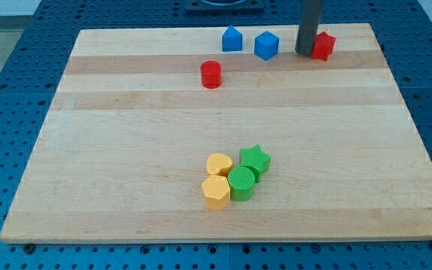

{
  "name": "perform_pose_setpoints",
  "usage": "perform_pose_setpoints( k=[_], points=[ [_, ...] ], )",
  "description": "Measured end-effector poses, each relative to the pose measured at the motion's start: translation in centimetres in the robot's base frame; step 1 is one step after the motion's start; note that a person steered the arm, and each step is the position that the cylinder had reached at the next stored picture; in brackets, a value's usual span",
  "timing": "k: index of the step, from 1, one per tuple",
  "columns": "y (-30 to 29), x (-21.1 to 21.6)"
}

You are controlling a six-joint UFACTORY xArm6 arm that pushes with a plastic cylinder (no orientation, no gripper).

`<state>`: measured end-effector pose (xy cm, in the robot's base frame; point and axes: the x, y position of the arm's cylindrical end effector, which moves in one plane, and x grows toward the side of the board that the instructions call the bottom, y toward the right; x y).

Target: Slide the red star slightly up

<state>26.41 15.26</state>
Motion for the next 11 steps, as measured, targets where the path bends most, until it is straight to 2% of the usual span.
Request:
perform_pose_setpoints(
  k=[3,6,10,11],
  points=[
    [1.6,-1.6],
    [-0.4,4.2],
    [3.7,0.9],
    [3.1,2.5]
  ],
)
